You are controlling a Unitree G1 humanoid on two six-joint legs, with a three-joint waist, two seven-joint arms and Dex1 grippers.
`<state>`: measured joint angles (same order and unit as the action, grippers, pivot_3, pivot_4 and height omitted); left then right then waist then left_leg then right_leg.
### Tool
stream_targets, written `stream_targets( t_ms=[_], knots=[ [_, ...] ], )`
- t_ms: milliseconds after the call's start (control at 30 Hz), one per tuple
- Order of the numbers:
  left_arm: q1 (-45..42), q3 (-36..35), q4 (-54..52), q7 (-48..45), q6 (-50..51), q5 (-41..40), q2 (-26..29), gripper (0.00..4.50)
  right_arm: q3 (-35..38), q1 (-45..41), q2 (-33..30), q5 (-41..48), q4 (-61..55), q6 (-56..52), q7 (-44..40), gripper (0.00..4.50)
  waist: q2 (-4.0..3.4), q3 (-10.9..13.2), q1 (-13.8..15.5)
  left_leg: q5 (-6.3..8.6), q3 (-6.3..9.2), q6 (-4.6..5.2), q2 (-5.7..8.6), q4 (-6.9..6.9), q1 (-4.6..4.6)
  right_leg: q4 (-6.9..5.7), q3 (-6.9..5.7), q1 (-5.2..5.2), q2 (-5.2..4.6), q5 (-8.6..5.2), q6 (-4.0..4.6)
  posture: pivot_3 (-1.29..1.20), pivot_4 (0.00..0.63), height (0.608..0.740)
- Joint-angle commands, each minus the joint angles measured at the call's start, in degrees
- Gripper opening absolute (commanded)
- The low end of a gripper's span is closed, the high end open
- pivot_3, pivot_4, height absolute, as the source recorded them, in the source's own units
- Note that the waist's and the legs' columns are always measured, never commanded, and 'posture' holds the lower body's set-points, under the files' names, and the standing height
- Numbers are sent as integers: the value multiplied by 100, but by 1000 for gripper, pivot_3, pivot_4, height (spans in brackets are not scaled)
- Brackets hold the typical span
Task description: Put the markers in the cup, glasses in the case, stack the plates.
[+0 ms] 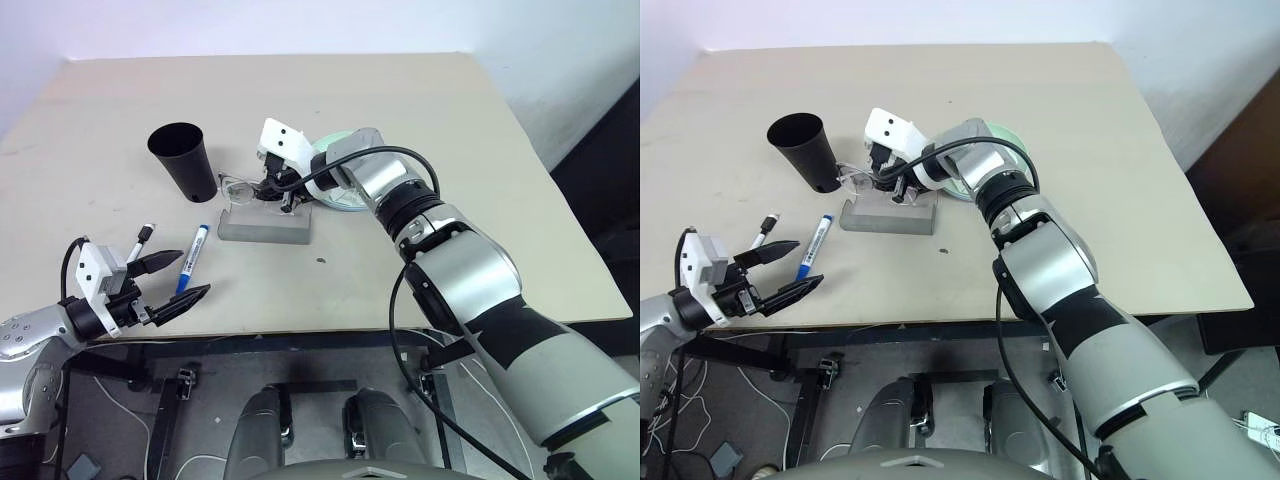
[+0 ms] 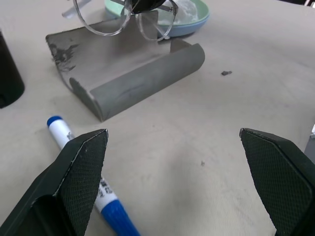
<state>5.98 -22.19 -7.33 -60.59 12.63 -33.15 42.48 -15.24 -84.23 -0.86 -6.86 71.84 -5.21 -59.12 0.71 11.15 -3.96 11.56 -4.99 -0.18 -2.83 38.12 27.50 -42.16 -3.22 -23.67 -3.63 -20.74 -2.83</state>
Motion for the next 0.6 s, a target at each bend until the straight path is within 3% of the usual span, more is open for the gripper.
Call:
stream_targets(
  t_ms=[33, 200, 467, 600],
  knots=[
    [73, -198, -209, 52, -154, -29, -24, 4500, -64, -92, 97, -229, 67, 102, 29, 20, 0, 0, 1, 0, 0, 0, 0, 0, 0, -1, 0, 0, 0, 0, 0, 0, 150, 681],
    [72, -159, -152, 77, -233, -2, -33, 4500, -208, 3, 198, -478, 128, 3, -311, 20, 0, 0, 2, -5, 1, -2, -1, 0, -1, -6, -1, 0, 1, 0, 0, 0, 150, 681],
    [53, -124, -44, 61, -358, 26, -33, 4500, -386, 135, 284, -853, 225, -74, -92, 20, 3, -2, 0, -10, 4, -8, -2, 1, -7, -15, 0, 0, 1, 0, 1, 0, 150, 681],
    [12, -116, 52, 40, -427, 43, -28, 4500, -142, 35, 329, -685, 281, -483, -7, 20, 6, -4, 0, -9, 6, -15, -2, 1, -10, -18, -1, 1, 1, 0, 1, 0, 150, 681]
  ],
)
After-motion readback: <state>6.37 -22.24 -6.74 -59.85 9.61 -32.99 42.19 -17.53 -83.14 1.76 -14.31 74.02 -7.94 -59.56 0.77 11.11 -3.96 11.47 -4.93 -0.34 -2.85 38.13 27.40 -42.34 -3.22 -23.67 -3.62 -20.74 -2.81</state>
